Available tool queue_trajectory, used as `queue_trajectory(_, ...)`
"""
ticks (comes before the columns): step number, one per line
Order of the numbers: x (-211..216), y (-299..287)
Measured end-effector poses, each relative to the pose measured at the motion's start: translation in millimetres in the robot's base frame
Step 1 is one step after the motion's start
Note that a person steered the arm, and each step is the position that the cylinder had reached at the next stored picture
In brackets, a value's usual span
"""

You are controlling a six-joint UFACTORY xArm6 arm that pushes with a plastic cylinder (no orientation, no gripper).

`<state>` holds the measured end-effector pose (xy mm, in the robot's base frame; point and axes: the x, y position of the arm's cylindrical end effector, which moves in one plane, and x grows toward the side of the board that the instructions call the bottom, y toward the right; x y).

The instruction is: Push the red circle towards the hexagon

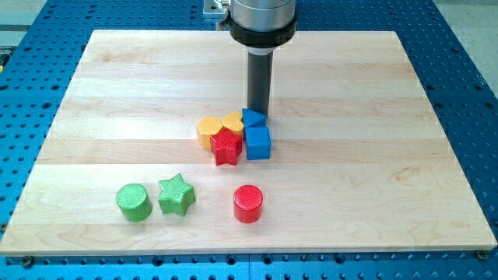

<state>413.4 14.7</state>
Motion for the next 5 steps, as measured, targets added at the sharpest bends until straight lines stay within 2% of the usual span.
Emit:
queue_trajectory(1,-13.1,37.5)
queue_trajectory(2,67.3,120.2)
queue_trajectory(3,183.8,109.2)
queue_trajectory(4,194.3,31.7)
queue_trajectory(5,158.2,-23.0)
